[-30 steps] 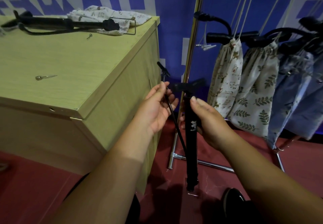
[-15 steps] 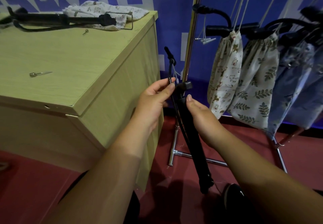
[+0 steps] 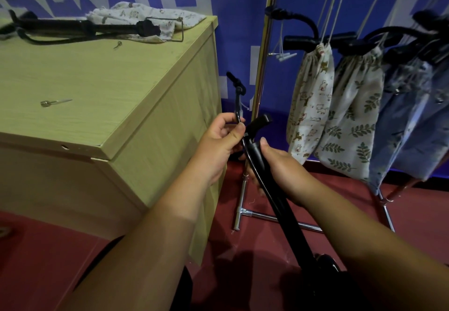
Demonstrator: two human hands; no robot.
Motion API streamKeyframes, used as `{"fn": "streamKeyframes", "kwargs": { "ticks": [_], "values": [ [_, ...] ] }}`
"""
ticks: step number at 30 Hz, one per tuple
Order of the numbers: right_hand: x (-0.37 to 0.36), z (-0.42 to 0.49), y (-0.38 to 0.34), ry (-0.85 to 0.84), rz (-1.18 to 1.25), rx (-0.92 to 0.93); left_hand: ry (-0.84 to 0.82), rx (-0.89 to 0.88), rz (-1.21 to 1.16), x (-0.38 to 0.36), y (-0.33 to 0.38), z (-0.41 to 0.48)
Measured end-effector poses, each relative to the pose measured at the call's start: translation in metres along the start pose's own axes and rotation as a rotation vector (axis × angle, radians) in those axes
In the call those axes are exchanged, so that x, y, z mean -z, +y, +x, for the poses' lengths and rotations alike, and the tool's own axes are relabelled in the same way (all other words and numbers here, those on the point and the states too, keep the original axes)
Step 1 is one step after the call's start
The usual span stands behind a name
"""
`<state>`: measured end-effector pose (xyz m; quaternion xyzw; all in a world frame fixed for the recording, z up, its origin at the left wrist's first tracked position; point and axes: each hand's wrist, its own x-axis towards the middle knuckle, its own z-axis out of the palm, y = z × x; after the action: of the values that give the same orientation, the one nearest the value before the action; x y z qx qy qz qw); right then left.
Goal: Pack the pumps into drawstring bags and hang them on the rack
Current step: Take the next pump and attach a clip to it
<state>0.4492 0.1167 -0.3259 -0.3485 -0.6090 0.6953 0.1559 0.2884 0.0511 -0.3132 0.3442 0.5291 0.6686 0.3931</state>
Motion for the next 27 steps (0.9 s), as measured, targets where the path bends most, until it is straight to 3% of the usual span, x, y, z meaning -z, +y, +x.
{"fn": "streamKeyframes", "kwargs": {
  "ticks": [6, 10, 15, 21, 27],
  "values": [
    [0.008, 0.004, -0.010, 0.051, 0.001, -0.039, -0.012, -0.006, 0.008, 0.000, 0.002, 0.001],
    [0.029, 0.017, -0.021, 0.283, 0.119, 0.009, -0.020, -0.063, 0.161, -0.008, -0.007, -0.005],
    [0.029, 0.009, -0.039, 0.392, -0.186, 0.252, -0.016, -0.069, 0.347, -0.021, -0.024, -0.013],
    [0.021, 0.016, -0.037, 0.525, -0.435, 0.243, -0.029, -0.077, 0.666, -0.036, -0.037, -0.027],
    [0.001, 0.005, -0.044, 0.429, -0.056, 0.196, 0.009, -0.030, 0.671, -0.029, -0.029, -0.043]
  ]
}}
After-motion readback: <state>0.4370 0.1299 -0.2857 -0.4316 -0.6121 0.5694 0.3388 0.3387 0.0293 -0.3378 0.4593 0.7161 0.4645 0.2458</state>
